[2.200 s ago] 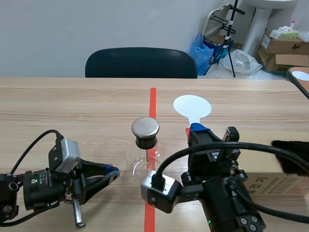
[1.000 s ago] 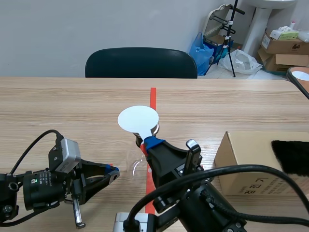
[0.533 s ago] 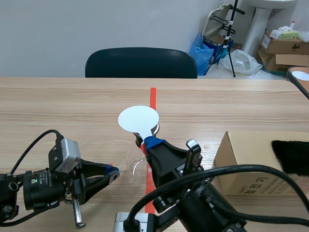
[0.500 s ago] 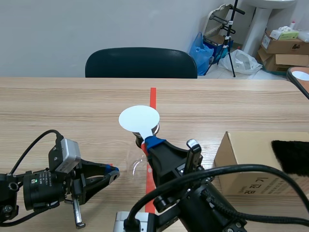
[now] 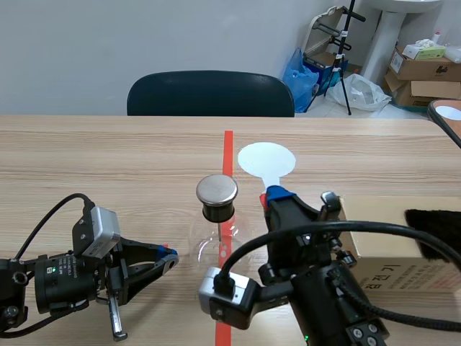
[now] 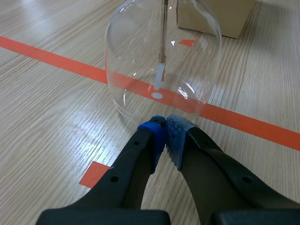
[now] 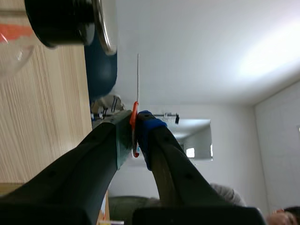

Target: Do the electroscope experiment

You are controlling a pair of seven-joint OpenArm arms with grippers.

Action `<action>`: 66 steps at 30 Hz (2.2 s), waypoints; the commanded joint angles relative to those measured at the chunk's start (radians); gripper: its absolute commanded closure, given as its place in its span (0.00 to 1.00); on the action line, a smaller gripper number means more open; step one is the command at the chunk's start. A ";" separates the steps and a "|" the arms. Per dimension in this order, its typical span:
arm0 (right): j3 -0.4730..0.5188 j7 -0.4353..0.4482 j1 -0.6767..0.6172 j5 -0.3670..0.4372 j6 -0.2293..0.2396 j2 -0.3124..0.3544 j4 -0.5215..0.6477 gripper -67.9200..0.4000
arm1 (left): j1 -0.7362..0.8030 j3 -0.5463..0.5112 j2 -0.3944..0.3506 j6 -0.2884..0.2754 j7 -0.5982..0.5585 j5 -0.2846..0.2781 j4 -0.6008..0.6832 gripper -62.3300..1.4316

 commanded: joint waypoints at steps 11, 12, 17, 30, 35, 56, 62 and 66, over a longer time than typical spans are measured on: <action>0.002 -0.187 -0.016 -0.010 -0.016 0.011 0.011 0.98 | -0.006 -0.006 0.005 0.000 -0.014 -0.010 0.018 0.91; 0.002 -0.198 -0.016 -0.010 -0.016 0.011 0.011 0.98 | -0.006 -0.006 0.005 0.000 -0.014 -0.010 0.018 0.91; 0.002 -0.223 -0.016 -0.010 -0.024 0.011 0.011 0.98 | -0.006 -0.006 0.005 0.000 -0.014 -0.010 0.018 0.91; 0.002 -0.227 -0.016 -0.010 -0.024 0.011 0.011 0.98 | -0.006 -0.006 0.005 0.000 -0.014 -0.010 0.018 0.91; 0.002 -0.225 -0.016 -0.010 -0.024 0.011 0.011 0.98 | -0.006 -0.006 0.005 0.000 -0.014 -0.010 0.018 0.91; 0.002 0.215 -0.016 -0.010 -0.053 0.011 0.013 0.98 | -0.006 -0.006 0.005 0.000 -0.013 -0.010 0.018 0.91; 0.002 0.281 -0.016 -0.010 -0.051 0.011 0.013 0.98 | -0.006 -0.006 0.005 0.001 -0.013 -0.010 0.018 0.91; 0.002 0.307 -0.016 -0.010 -0.046 0.011 0.013 0.98 | -0.006 -0.006 0.004 0.002 -0.013 -0.010 0.018 0.91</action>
